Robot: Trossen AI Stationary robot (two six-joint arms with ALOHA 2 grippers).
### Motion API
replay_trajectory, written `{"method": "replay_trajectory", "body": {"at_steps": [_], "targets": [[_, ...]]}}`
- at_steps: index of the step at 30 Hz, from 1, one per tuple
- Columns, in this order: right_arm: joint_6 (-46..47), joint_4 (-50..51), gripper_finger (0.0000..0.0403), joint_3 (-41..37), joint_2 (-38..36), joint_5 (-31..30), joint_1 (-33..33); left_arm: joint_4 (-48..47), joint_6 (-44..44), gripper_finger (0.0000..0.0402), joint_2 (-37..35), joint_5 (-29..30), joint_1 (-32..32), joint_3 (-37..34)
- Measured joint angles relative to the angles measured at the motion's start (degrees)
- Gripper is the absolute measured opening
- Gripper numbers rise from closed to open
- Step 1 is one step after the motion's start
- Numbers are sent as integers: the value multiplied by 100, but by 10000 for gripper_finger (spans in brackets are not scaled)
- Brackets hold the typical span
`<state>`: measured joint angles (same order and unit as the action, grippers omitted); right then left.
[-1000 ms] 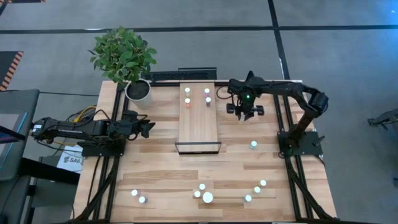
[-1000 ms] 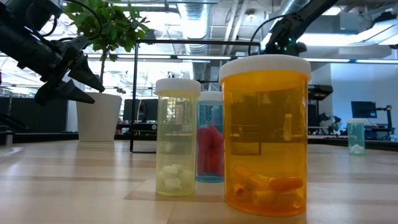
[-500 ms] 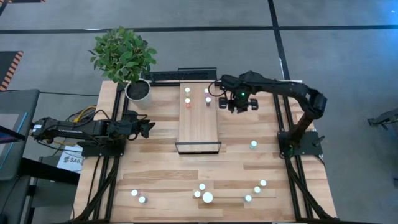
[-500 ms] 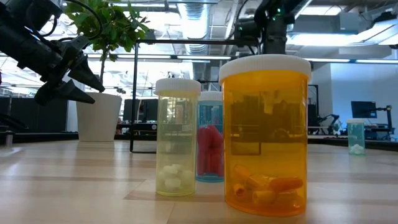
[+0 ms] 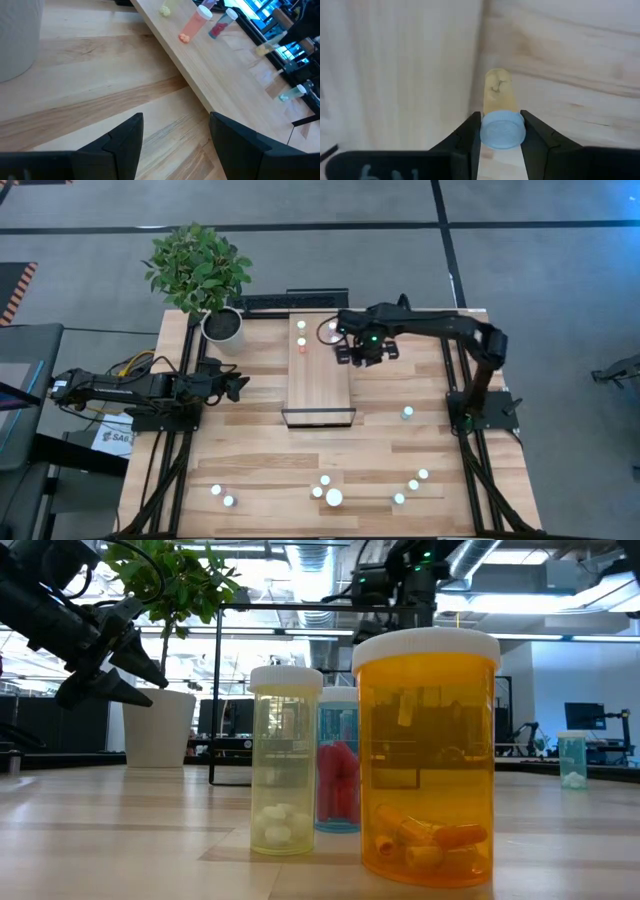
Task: Pick and place medicine bottles onto shelf by color
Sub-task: Put the yellow pill bottle on the shelf
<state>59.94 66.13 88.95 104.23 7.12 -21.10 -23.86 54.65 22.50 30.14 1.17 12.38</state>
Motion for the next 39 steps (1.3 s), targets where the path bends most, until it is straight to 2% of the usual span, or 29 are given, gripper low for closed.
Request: {"method": "replay_trajectory", "body": {"at_steps": [20,28,39], "targets": [[-2497,2395,123,4262,2954,42,312,-125,0,212,-1,1,0,-2],[-3429,2390,124,4603,3214,-13,310,-125,0,212,0,1,-1,-2],[-5288,2390,124,4607,3214,-742,419,-126,0,212,0,-1,0,-2]]}}
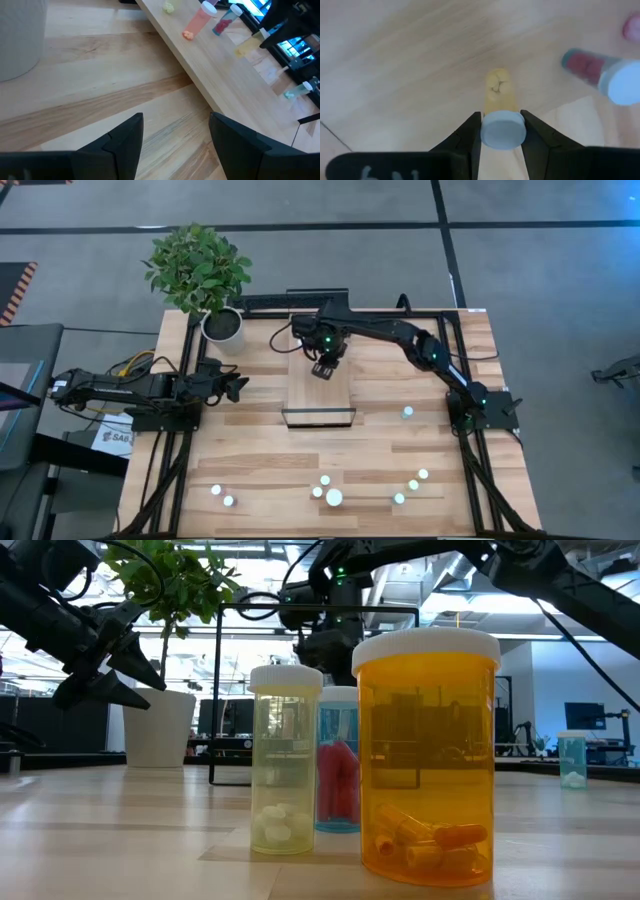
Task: Pick and place medicine bottles onto shelf by color
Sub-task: Put the yellow pill bottle on the shelf
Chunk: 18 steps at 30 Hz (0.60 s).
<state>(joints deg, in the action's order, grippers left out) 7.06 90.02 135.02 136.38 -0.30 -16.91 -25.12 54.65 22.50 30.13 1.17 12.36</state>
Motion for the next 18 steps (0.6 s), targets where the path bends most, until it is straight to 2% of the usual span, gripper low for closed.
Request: {"method": "replay_trajectory", "body": {"at_steps": [5,18], "targets": [[-815,-40,124,0,0,-33,87,0,0,212,0,2,-2,0],[-1801,-268,124,0,0,-140,66,1,0,212,-1,2,-2,0]]}}
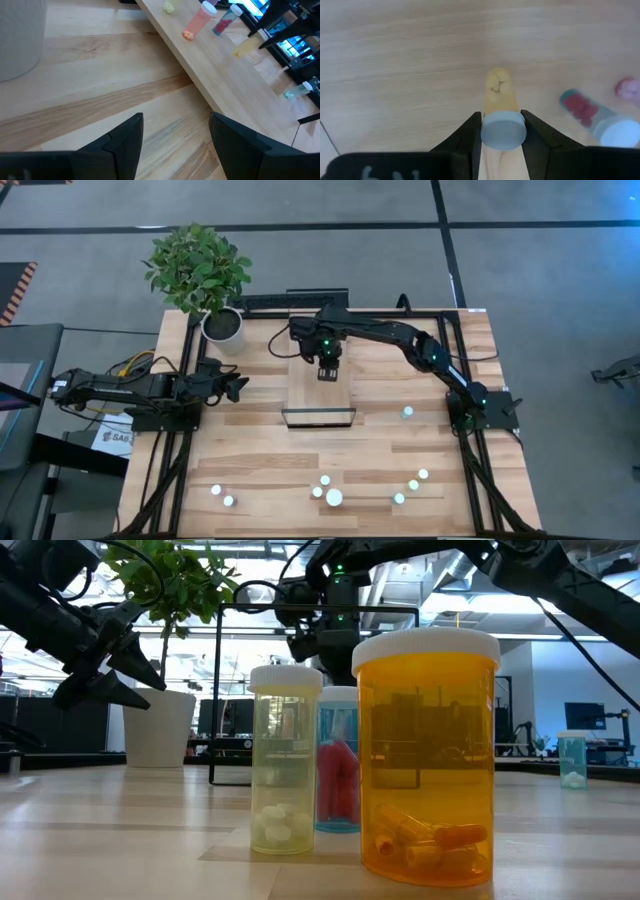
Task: Pick and place medicine bottles onto shelf by color
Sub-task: Put the yellow pill bottle on the shelf
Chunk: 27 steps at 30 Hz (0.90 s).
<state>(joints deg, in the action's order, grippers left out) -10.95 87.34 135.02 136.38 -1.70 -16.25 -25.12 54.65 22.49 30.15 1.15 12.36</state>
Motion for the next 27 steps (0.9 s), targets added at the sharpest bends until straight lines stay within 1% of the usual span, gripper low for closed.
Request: {"method": "replay_trajectory", "body": {"at_steps": [3,10,13,17,22,27], "targets": [[-159,-73,124,0,1,-64,0,-1,0,212,0,0,1,0],[-582,-125,124,-122,66,-511,31,-1,0,212,1,0,1,0],[-628,-121,124,-133,74,-738,50,1,0,212,0,0,0,0],[-742,-134,124,-133,74,-810,50,1,0,212,-1,0,2,0],[-885,-195,124,-133,76,-1040,46,-1,0,212,1,0,1,0],[-921,-270,124,-133,76,-1047,48,1,0,212,-1,0,2,0]]}}
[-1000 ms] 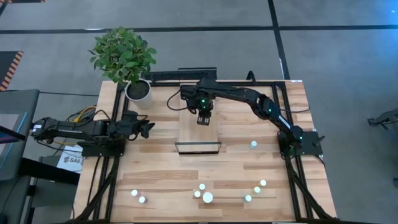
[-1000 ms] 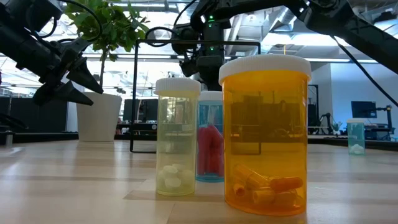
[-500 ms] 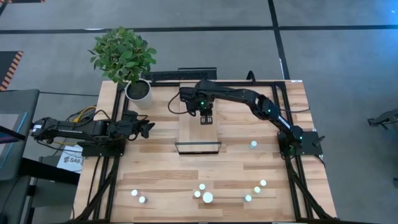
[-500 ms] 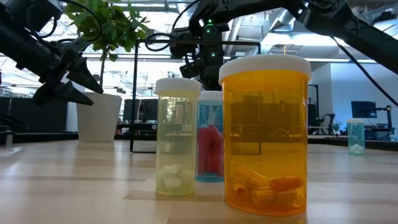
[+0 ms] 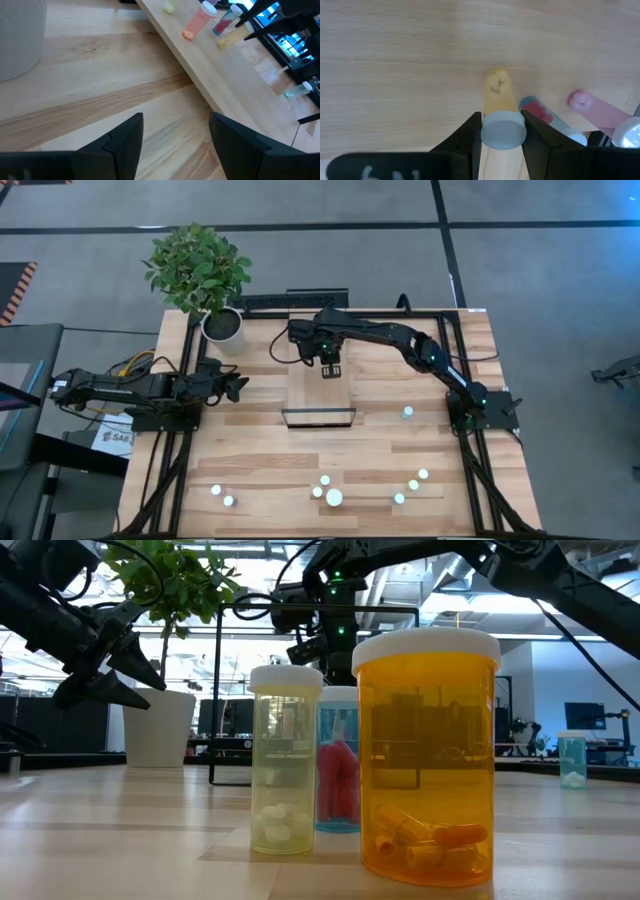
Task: Pick and place medicine bottles onto shelf by color
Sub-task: Put the yellow pill bottle on the shelf
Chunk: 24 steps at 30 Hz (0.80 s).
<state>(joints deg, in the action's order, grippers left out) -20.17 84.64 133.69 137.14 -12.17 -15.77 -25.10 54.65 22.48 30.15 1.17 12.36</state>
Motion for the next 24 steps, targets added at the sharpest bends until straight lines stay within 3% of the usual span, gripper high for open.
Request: {"method": "replay_trajectory", "body": {"at_steps": [24], "targets": [[12,-108,124,0,0,308,-1,0,0,212,2,0,0,0]]}}
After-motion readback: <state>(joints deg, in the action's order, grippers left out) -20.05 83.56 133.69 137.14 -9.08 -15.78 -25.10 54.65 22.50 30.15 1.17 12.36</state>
